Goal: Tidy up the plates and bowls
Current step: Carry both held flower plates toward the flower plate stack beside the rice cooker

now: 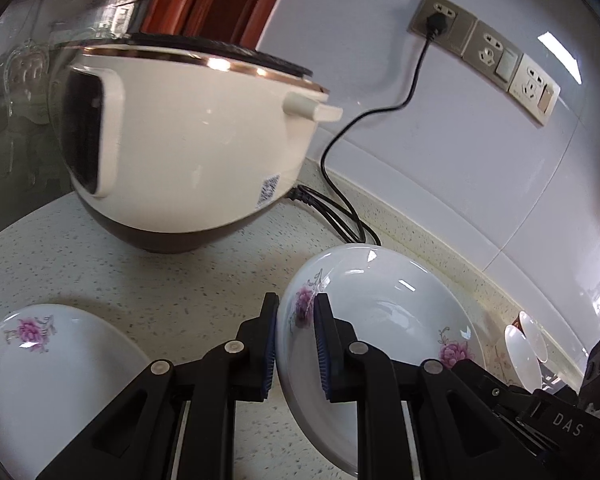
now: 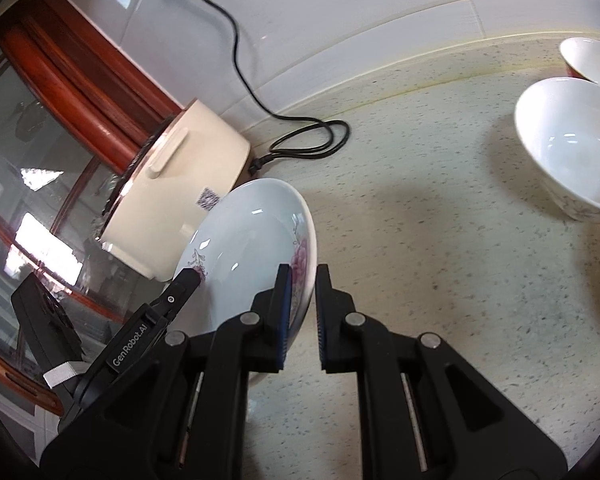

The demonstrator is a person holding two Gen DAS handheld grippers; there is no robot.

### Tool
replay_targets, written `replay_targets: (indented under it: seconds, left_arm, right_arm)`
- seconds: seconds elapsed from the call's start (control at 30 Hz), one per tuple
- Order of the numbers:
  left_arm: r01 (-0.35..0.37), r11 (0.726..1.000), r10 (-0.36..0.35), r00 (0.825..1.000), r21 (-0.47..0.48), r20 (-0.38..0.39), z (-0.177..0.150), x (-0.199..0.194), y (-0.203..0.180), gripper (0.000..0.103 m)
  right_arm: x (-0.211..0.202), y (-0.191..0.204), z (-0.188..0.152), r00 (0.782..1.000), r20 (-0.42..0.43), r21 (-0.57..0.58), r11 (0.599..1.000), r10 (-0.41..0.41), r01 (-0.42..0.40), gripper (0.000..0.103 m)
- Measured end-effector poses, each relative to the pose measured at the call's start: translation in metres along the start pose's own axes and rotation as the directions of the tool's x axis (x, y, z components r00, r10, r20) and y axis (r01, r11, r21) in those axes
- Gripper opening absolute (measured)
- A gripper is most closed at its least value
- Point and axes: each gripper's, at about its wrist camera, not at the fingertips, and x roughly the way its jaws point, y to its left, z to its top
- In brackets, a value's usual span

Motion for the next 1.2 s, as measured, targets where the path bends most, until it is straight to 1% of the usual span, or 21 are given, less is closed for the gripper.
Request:
replay_targets:
  seconds: [0.13,0.3,0.57,0.83,1.2]
  left_arm:
    - [-0.008,1.0,0.008,1.0,-0.012,0.026,0.0,-0.011,0.01,0.019]
    - [-0.013,0.999,0.014,1.0,-0.041,0.025,-0.002,-0.016,0.023,0.02]
    - [-0.016,0.998,0.019,0.999,-0.054,0.051,-0.003,-0.036,0.035,0.024]
    - [-0.033,0.996,0.039,0.996,-0.077,0.076,-0.003,-0.056,0.056,0.028]
    - [-0.06,0.995,0.065,0.995,-0.074,0.081,-0.01,-0.077,0.081,0.03]
  right_arm:
    - [0.004,0.009,-0.005,1.0,-0.015,-0.026,0.999,0.019,-0.019,0.014]
    - [0.006,0.014,-0.008,0.998,-0.029,-0.032,0.998,0.055,-0.056,0.014]
    - [0.007,0.029,-0.014,0.993,-0.045,-0.073,0.991,0.109,-0.112,0.015]
    - [0.015,0.05,-0.026,0.987,-0.084,-0.121,0.982,0.138,-0.148,0.015]
    - [0.024,0.072,-0.043,0.979,-0.129,-0.182,0.967,0.157,-0.179,0.015]
